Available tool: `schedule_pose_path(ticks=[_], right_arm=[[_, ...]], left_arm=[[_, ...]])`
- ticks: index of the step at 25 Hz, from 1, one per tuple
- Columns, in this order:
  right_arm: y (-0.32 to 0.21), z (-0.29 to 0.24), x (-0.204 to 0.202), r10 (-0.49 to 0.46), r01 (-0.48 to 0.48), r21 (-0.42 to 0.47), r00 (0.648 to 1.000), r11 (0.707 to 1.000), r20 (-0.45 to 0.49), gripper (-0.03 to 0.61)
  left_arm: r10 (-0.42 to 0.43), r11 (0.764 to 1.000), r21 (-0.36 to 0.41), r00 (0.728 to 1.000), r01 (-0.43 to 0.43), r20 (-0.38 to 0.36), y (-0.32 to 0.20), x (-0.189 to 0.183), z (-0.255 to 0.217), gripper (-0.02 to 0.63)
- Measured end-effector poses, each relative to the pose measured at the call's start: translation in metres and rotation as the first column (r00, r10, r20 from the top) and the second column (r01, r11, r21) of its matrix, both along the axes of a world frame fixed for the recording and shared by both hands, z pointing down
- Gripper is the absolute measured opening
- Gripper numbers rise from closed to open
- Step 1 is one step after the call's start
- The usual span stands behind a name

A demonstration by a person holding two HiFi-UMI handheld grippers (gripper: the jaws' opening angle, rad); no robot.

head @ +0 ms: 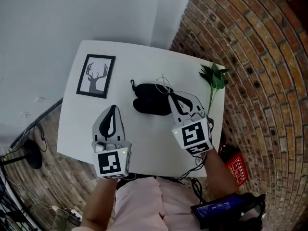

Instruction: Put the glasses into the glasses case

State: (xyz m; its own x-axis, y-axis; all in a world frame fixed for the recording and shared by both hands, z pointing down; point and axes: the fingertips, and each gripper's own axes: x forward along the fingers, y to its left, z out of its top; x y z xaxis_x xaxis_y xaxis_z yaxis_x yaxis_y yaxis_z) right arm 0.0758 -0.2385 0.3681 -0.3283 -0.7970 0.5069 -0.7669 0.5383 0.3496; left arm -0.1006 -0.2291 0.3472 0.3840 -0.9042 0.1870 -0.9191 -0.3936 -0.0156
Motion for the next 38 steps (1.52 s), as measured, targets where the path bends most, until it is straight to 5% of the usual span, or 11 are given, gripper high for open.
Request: schedule_pose_path(ticks=[38], right_arm=[[0.017, 0.105, -0.054, -0.309, 0.281, -0.273, 0.949, 0.920, -0.066, 0.011]], left_arm=[[-0.056, 0.987, -0.154, 0.998, 0.055, -0.003, -0.019, -0.016, 0.062, 0.000]])
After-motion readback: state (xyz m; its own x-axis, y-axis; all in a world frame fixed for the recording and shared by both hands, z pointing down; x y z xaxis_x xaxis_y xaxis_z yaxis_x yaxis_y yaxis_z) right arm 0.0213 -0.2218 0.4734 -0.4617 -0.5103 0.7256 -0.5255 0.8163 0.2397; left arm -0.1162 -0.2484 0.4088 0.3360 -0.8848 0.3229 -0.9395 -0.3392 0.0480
